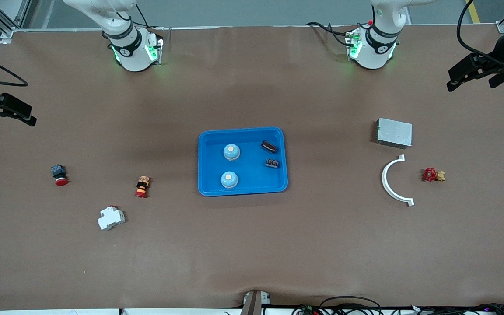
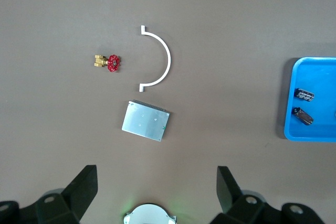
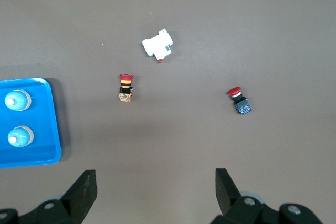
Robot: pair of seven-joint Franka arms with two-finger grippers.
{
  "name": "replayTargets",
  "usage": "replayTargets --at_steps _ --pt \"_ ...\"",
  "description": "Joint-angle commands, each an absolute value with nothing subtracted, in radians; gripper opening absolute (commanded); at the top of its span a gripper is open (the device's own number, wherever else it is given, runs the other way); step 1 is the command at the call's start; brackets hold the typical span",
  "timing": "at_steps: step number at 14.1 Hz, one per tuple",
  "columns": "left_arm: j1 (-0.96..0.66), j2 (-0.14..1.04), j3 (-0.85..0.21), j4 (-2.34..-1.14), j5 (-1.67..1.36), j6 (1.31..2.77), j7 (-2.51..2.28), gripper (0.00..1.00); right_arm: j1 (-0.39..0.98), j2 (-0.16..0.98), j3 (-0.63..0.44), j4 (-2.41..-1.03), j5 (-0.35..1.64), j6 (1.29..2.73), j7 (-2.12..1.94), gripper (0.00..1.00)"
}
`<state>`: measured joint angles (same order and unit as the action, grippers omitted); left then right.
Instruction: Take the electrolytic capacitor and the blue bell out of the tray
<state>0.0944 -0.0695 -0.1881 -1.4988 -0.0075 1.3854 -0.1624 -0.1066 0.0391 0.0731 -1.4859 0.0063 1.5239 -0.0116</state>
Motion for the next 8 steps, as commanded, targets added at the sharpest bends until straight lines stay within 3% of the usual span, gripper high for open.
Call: replayTargets --at_steps 1,8 --pt "0.097 -0.063 -0.189 -1.474 -0.006 1.364 -0.156 1.0 -0.123 0.028 0.087 -1.489 0.012 1.525 -0.012 1.0" --pt "0.086 -0.019 -0.199 -1.494 0.009 1.364 -0.173 1.0 -0.123 0.029 0.087 -1.489 0.014 1.526 0.038 1.0"
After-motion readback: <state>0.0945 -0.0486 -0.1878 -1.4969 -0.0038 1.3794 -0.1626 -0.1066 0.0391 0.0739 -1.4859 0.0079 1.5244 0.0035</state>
